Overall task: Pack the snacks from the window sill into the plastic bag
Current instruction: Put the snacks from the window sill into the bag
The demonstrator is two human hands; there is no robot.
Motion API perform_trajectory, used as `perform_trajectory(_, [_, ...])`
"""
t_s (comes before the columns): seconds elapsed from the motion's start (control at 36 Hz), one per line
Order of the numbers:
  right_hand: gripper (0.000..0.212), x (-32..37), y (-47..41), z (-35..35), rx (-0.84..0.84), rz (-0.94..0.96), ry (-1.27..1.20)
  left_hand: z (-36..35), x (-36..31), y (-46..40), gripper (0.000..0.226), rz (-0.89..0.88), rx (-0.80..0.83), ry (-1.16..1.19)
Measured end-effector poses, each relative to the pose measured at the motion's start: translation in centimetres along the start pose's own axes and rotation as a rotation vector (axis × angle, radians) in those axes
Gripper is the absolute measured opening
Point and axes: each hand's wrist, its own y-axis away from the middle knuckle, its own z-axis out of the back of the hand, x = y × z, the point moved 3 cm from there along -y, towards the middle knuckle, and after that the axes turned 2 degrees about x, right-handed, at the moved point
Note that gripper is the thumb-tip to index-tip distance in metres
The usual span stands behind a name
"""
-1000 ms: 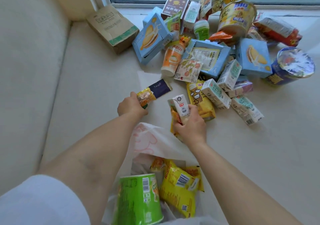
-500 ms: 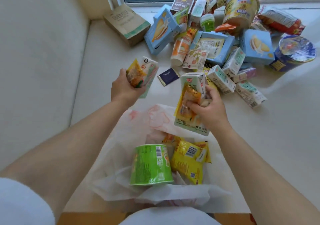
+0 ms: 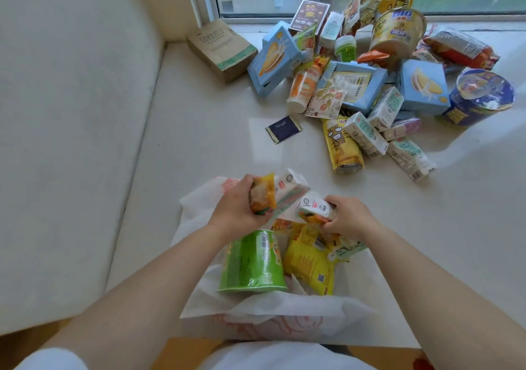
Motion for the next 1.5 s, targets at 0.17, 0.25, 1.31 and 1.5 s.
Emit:
perform_trajectory(0.17, [0.048, -1.1, -0.7, 1.6, -0.344, -0.140, -0.033, -3.1, 0.6, -0.6, 0.062, -0.174, 0.315, -0.500])
perform_trajectory(0.25, [0.048, -1.1, -0.6, 3.3, -0.499, -0.187, -0.068, -4.4, 0.7, -0.7, 0.066, -0.219, 0.426, -0.684])
perform_trajectory(1.31, [0.055, 13.5, -2.1, -6.5, -0.153, 0.532, 0.465, 5.4, 11.3, 0.8, 0.020, 0.717, -0.503, 0.158])
perform_trajectory(1.5, [0.036, 16.6, -3.4, -5.9, -0.067, 0.637, 0.803, 8.4, 13.2, 0.1, 0.030, 0.719, -0.309, 0.024])
